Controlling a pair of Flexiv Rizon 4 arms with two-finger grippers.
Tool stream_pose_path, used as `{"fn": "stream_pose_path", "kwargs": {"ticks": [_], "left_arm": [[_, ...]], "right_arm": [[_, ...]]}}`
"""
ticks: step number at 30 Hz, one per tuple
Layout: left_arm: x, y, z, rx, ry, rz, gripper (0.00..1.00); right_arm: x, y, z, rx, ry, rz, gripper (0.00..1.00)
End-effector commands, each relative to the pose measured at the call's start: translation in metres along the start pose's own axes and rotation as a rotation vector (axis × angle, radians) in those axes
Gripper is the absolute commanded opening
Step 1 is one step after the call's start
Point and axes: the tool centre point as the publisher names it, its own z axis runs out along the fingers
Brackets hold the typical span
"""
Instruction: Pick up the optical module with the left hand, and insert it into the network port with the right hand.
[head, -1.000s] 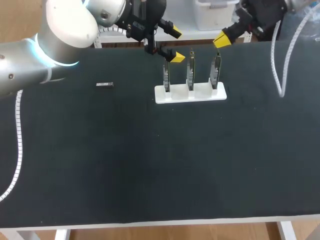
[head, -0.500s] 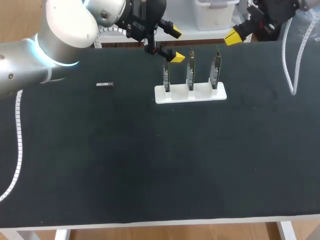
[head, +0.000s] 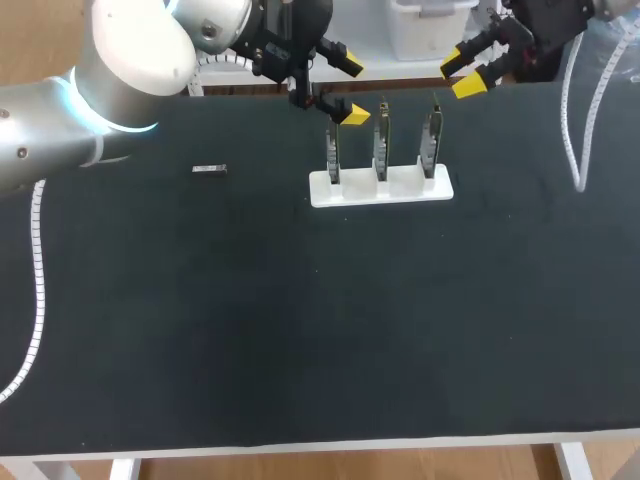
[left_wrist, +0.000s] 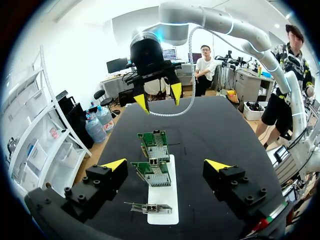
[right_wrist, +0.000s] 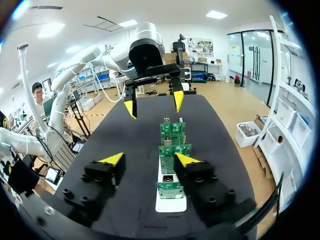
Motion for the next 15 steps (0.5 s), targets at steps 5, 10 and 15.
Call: {"fn": "stream_pose_path", "kwargs": {"ticks": [5, 10, 15], "left_arm": [[-0.001, 0.0, 0.0, -0.001, 0.004, -0.002, 1.0], [-0.001, 0.0, 0.0, -0.001, 0.004, -0.002, 1.0], [-0.001, 0.0, 0.0, -0.001, 0.004, -0.002, 1.0]], "right_arm": [[-0.001, -0.009, -0.002, -0.041, 0.002, 0.001, 1.0], [0.002, -0.008, -0.002, -0.03, 0.0, 0.008, 1.0], [0.011, 0.002, -0.017, 0.005, -0.044, 0.02, 1.0]]}}
